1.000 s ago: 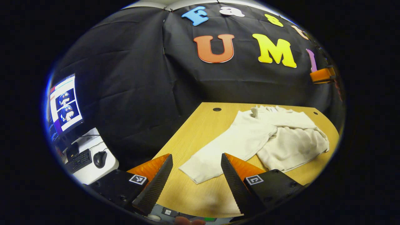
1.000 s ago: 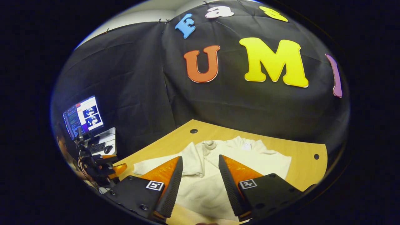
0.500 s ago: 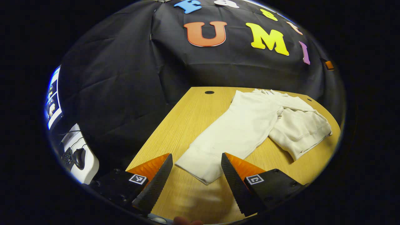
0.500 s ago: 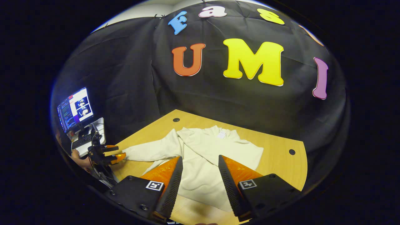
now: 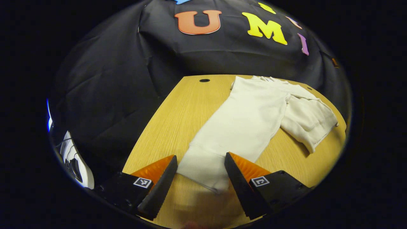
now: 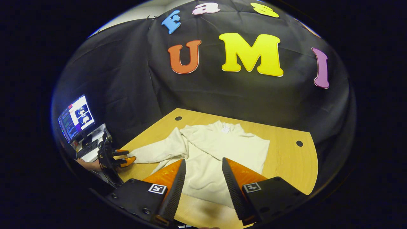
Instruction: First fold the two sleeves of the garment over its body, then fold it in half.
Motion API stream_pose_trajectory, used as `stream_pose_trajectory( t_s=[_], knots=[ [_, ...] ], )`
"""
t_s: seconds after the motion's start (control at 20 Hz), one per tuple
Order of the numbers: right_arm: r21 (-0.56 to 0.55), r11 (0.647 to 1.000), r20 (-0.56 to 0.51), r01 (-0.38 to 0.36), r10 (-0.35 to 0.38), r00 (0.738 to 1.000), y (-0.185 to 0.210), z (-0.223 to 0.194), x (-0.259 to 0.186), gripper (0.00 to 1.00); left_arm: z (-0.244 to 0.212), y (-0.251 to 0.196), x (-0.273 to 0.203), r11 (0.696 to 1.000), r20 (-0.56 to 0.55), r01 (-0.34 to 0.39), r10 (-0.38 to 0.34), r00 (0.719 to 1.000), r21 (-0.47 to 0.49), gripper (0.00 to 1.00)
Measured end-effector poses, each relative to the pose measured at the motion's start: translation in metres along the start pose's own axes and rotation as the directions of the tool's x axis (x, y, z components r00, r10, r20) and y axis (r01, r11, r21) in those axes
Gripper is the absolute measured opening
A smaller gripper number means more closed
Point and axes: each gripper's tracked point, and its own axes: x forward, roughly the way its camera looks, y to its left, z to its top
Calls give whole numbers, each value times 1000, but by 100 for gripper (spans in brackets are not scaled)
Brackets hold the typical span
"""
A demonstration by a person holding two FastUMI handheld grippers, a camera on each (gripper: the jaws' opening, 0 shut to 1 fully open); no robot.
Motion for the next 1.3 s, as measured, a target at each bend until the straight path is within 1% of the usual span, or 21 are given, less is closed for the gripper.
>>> stream_pose_trajectory(
  t_s=[0.05,0.1,0.15,0.2,0.25,0.3,0.35,0.4,0.45,0.5,0.55,0.6,0.65,0.7,0.9,1.05,1.2,1.3],
  knots=[
    [21,1000,-3,-1,1,1000,-1,-1,0,72,3,-2,-2,1000,3,-6,6,1000,1,94],
    [43,999,-7,0,0,1000,-4,0,0,72,-1,-2,-1,1000,-15,-5,5,1000,0,94],
    [63,998,-2,-1,1,1000,-6,1,-1,72,1,-11,-2,1000,-15,24,-24,1000,-10,89],
    [75,997,3,1,-1,1000,-8,4,0,70,0,-11,-2,1000,-27,17,-17,999,-20,75],
    [77,997,7,5,-6,1000,-12,4,-2,72,-1,-12,-3,999,-34,16,-17,999,-35,47],
    [75,997,9,11,-11,1000,-16,4,-4,72,-1,-13,-2,998,-49,12,-14,999,-58,43],
    [78,997,10,15,-16,1000,-19,3,-7,70,0,-15,-2,996,-61,12,-17,998,-90,37],
    [89,996,10,14,-15,1000,-22,1,-8,73,-1,-16,-2,992,-73,9,-18,997,-123,33],
    [99,995,7,16,-17,1000,-25,-2,-9,70,1,-18,-2,990,-82,8,-20,996,-143,20],
    [112,994,6,16,-17,1000,-29,-4,-11,73,2,-16,-1,987,-92,4,-19,996,-160,17],
    [126,992,7,20,-21,1000,-32,-6,-12,70,2,-15,-3,984,-104,3,-21,994,-177,12],
    [141,990,10,17,-18,1000,-35,-6,-13,74,3,-17,-3,982,-113,3,-25,993,-191,11],
    [149,989,12,19,-21,1000,-38,-7,-14,70,5,-21,-4,978,-125,13,-40,991,-208,7],
    [154,988,19,18,-21,1000,-41,-5,-16,74,5,-25,-7,976,-125,20,-48,991,-219,5],
    [179,984,38,12,-19,999,-55,-2,-22,74,19,-35,-26,974,-113,17,-44,993,-224,4],
    [201,980,59,-2,-10,998,-61,3,-24,74,55,-46,-36,974,-54,28,-41,998,-226,4],
    [223,975,84,-12,-7,996,-70,13,-28,74,93,-64,-43,970,-7,66,-70,998,-235,4],
    [233,972,104,-19,-5,995,-76,19,-32,74,125,-78,-46,971,34,102,-97,995,-215,4]
  ],
)
